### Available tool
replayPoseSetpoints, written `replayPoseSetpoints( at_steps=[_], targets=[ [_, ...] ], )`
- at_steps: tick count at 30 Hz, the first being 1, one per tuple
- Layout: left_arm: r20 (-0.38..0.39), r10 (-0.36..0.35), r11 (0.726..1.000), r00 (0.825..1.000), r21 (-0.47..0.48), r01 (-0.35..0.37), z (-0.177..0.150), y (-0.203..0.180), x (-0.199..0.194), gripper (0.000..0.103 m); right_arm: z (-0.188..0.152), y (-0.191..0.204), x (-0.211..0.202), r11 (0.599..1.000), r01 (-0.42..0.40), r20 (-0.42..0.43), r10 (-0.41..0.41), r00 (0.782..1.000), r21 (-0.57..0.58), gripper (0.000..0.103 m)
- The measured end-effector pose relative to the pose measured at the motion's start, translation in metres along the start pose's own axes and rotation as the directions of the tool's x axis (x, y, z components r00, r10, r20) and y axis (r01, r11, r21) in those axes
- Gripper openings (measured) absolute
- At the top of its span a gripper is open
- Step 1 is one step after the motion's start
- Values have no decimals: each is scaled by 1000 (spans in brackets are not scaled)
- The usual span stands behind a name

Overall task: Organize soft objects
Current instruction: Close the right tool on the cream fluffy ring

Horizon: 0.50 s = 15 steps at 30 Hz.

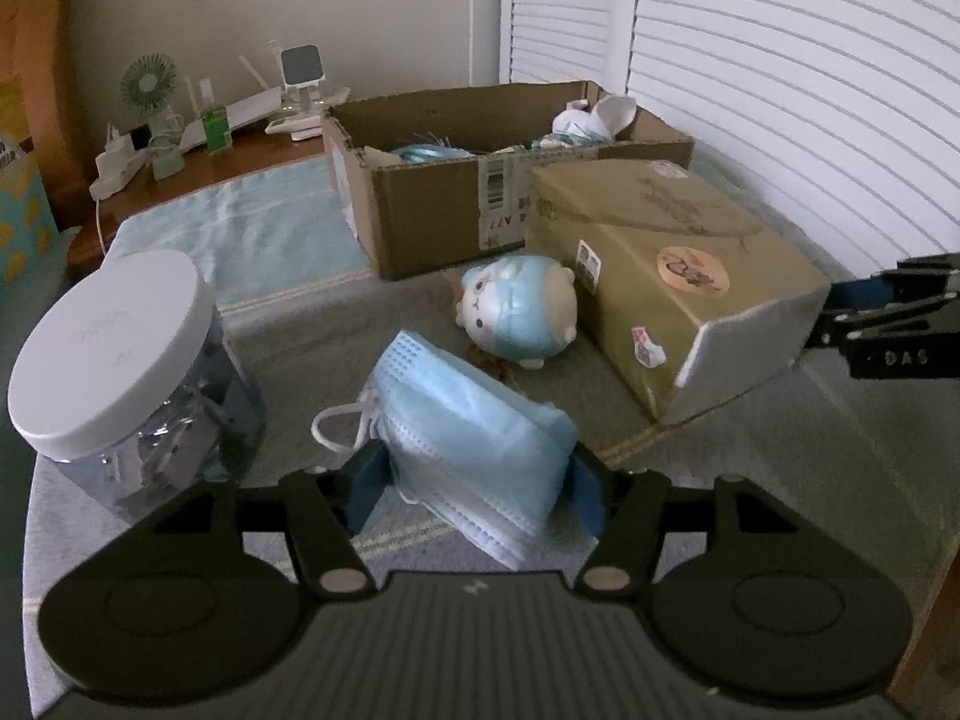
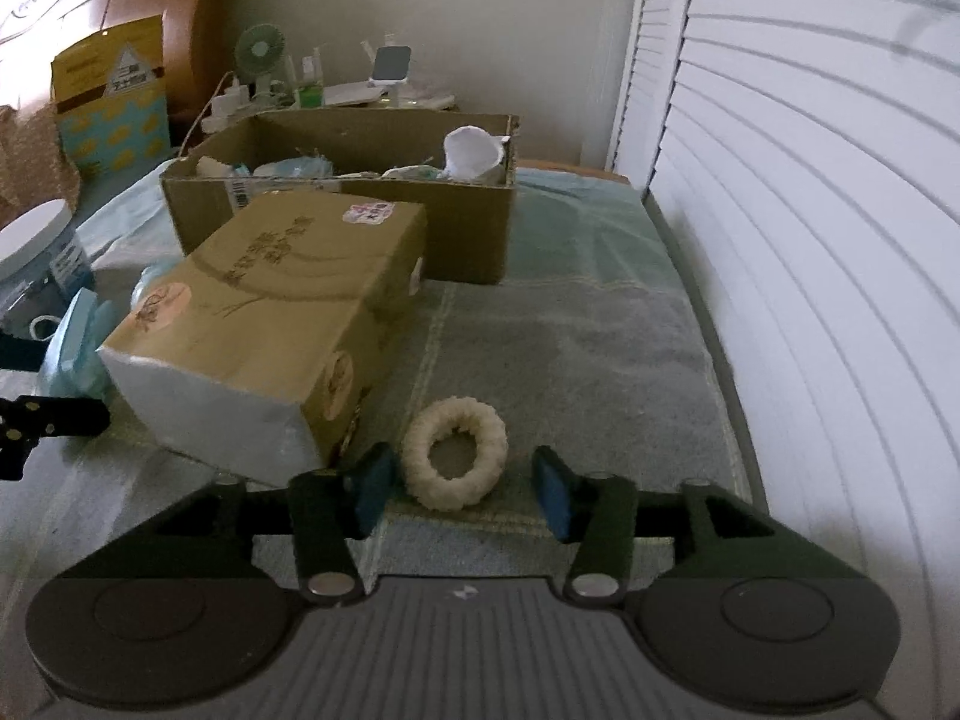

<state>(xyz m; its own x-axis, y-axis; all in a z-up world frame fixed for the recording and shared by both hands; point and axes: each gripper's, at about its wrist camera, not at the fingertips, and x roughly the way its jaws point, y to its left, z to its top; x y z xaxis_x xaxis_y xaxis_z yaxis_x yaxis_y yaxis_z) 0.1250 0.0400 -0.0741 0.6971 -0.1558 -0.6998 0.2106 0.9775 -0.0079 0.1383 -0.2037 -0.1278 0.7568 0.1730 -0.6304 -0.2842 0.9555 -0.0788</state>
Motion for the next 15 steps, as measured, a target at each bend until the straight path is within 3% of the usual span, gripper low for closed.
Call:
replayPoseSetpoints(
  at_steps=[3, 4, 6, 15],
  targets=[
    [1, -8, 1000, 1000, -2, 8, 1, 1, 1, 61, 1, 0, 3, 1000, 6, 4, -6, 1000, 2, 54],
    [2, -10, 1000, 1000, -1, 10, 2, 1, 1, 58, 1, 0, 3, 1000, 13, 4, -13, 1000, 4, 45],
    [5, -14, 1000, 1000, 5, 14, 3, 1, 0, 54, 3, -1, 1, 1000, 23, 0, -23, 1000, 5, 38],
    [13, -33, 998, 999, 60, 32, 8, 1, -19, 51, 8, -3, -19, 1000, 11, 18, -11, 1000, 20, 36]
  ],
)
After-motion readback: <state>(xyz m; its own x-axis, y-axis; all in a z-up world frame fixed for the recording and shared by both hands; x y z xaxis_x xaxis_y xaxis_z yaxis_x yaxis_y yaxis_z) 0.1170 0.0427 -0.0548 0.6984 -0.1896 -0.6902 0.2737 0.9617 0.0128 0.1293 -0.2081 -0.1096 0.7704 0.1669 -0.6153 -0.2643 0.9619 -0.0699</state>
